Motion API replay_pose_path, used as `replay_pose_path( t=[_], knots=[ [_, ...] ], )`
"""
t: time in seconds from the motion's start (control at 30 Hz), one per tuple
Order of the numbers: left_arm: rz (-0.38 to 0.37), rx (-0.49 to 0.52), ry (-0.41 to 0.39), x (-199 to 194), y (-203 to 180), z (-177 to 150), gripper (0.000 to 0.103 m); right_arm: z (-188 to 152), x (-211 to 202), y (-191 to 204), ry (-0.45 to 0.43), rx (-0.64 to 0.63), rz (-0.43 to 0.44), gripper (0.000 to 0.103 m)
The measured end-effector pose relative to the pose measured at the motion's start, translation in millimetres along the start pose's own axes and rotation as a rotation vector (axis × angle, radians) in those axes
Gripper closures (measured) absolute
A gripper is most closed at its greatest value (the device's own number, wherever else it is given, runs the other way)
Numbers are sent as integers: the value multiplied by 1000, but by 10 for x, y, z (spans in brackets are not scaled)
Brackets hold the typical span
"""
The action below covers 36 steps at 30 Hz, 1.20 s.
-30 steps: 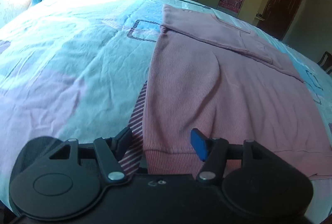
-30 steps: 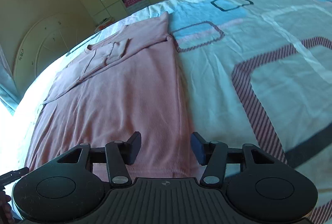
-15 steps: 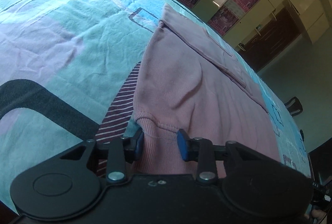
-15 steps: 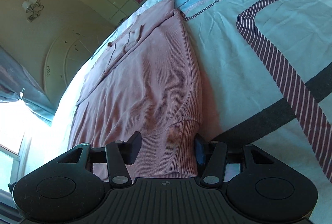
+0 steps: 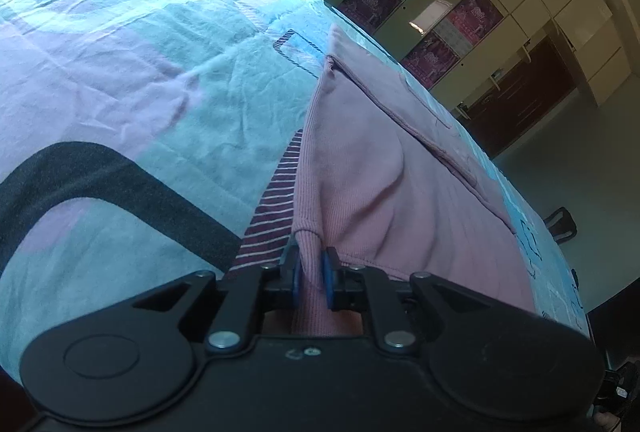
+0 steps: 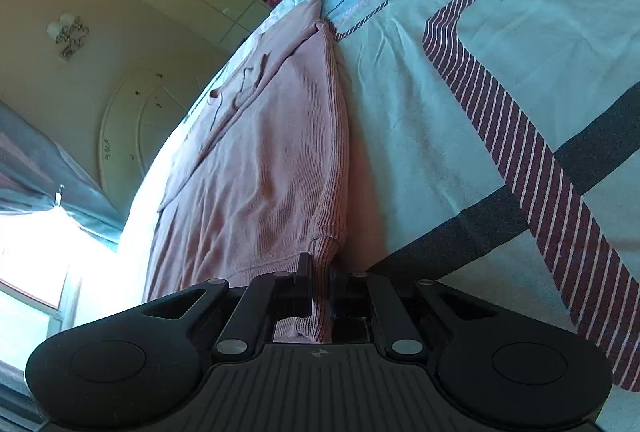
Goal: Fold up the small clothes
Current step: 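Close both tools on the sweatshirt hem, then lift the hem with both tools and fold it over toward the collar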
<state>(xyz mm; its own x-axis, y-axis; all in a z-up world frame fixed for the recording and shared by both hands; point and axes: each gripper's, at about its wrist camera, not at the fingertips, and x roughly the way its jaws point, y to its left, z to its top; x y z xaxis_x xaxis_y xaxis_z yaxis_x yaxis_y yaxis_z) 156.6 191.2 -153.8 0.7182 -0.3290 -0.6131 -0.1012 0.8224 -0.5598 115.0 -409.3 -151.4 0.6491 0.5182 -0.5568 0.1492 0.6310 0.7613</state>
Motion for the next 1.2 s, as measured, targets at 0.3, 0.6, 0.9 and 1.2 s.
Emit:
replay_pose_path(
  t=[0.3, 0.6, 0.9, 1.2],
  knots=[
    [-2, 41, 22, 132, -134, 9, 99, 16, 134, -6, 43, 9, 91, 83],
    [-108, -18, -89, -62, -255, 339, 99, 370, -81, 384, -113, -67, 134, 97],
    [-185, -8, -154, 529, -745, 1274, 99, 1375, 261, 984, -224, -149, 76, 97],
    [-165, 13, -116, 1423, -902, 2045, 99, 2334, 1074, 1001, -224, -24, 52, 97]
  ],
)
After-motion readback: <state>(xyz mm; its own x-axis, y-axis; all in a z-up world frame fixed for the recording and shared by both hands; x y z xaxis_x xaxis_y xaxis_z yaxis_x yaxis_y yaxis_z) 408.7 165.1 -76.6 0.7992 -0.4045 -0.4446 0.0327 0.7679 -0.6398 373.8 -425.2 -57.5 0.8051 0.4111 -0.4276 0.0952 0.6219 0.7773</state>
